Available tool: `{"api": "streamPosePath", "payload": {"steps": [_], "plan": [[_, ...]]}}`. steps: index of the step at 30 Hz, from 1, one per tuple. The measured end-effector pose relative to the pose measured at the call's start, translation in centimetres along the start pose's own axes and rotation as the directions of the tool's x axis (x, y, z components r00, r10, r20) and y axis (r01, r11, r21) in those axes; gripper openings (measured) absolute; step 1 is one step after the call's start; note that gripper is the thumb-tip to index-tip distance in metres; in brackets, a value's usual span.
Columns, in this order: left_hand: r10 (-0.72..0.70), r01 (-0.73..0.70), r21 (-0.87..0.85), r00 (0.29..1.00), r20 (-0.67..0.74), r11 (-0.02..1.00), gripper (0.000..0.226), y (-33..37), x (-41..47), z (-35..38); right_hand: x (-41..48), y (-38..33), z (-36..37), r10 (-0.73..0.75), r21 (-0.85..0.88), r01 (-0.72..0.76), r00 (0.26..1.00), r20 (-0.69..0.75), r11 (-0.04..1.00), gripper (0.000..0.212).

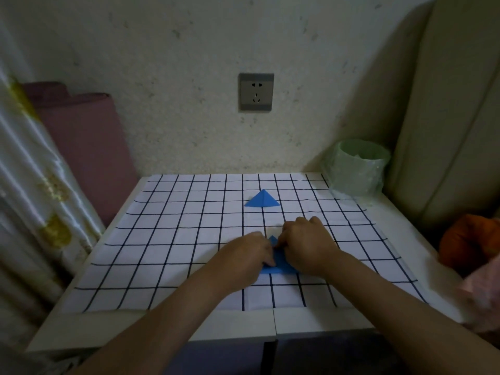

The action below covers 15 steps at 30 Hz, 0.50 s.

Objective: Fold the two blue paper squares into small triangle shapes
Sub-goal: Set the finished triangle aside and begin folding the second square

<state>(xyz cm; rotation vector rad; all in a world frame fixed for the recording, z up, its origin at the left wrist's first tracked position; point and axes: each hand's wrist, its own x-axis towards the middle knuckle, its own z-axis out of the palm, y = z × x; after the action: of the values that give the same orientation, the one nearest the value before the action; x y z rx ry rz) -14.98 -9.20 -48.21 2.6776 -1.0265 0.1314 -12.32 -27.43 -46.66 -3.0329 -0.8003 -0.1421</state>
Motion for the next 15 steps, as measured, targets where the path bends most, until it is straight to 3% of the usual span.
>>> {"api": "streamPosePath", "payload": {"steps": [4,9,11,15], "plan": [[-0.010,0.009,0.048,1.000,0.017,0.999,0.038,1.3,-1.6,0.6,-0.2,-0.1,0.1,0.019,-0.005,-0.019,0.999,0.027,1.000,0.034],[-0.090,0.093,0.067,0.995,-0.044,0.993,0.023,3.6,-3.8,0.7,-0.4,-0.2,0.1,0.042,0.000,-0.042,0.998,0.043,0.999,0.038],[-0.063,0.069,0.118,0.997,-0.054,0.991,0.029,4.2,-4.3,1.1,-0.5,-0.3,0.0,0.050,0.003,-0.050,0.998,0.044,0.999,0.038],[-0.104,0.110,0.056,0.989,-0.101,0.992,0.036,4.4,-4.6,1.8,-0.6,-0.6,0.0,0.062,0.016,-0.062,0.997,0.042,0.998,0.037]]}}
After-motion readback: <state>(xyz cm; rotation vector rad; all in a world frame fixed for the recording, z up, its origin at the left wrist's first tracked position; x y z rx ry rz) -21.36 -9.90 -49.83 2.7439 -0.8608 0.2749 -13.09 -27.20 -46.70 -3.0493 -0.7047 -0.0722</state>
